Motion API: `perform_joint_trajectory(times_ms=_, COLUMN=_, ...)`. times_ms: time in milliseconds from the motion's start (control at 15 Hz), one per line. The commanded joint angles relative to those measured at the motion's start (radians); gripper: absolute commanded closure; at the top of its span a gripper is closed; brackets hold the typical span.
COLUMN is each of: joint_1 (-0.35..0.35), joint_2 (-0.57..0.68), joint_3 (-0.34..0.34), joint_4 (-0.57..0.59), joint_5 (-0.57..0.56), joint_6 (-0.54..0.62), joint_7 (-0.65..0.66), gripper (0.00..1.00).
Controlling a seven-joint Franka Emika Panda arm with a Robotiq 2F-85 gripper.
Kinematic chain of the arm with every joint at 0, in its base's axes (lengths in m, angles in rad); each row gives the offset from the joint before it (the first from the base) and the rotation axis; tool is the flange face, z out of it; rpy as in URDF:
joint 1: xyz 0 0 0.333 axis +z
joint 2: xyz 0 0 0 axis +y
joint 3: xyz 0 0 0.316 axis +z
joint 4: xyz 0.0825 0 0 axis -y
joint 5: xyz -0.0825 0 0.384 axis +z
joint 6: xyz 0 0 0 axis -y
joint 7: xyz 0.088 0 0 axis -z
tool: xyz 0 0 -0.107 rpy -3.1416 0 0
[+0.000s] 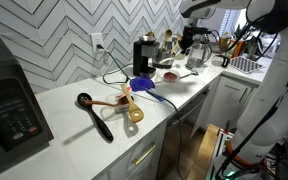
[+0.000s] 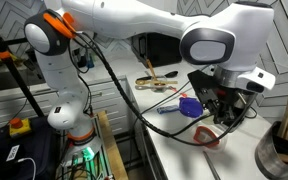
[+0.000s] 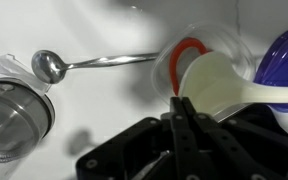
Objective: Move the white ladle to the clear bowl on the right
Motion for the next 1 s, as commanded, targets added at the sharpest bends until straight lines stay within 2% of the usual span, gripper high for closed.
perform_joint_trajectory(times_ms=0, joint_1=-0.021, joint_2=0.012, joint_3=0.005, joint_4=0.008, joint_5=0.040, joint_6=-0.023, joint_7=-0.113, gripper=0.99)
perform_joint_trajectory(times_ms=67, joint_1=-0.026, joint_2=0.021, joint_3=0.002, joint_4=0.006, joint_5=0.046, joint_6=-0.018, joint_7=-0.152, gripper=0.99)
perform_joint_trajectory(times_ms=133, joint_1=-0.038, joint_2=0.027, joint_3=-0.001, joint_4=-0.006, joint_5=0.109, joint_6=-0.016, joint_7=-0.248, gripper=0.99)
perform_joint_trajectory(times_ms=333, joint_1=-0.062, joint_2=0.027, joint_3=0.004, joint_4=-0.067, joint_5=0.234, joint_6=-0.008, joint_7=-0.421, gripper=0.99)
perform_joint_trajectory(times_ms=533, joint_1=-0.085, joint_2=0.042, joint_3=-0.001, joint_4=-0.095, joint_5=0.303, joint_6=-0.036, joint_7=-0.522, gripper=0.99)
perform_joint_trajectory(times_ms=667, joint_1=-0.091, joint_2=0.057, joint_3=-0.005, joint_4=-0.113, joint_5=0.300, joint_6=0.024, joint_7=-0.526, gripper=0.99)
perform_joint_trajectory(times_ms=933, joint_1=-0.092, joint_2=0.097, joint_3=0.002, joint_4=-0.118, joint_5=0.286, joint_6=0.138, joint_7=-0.440, gripper=0.99)
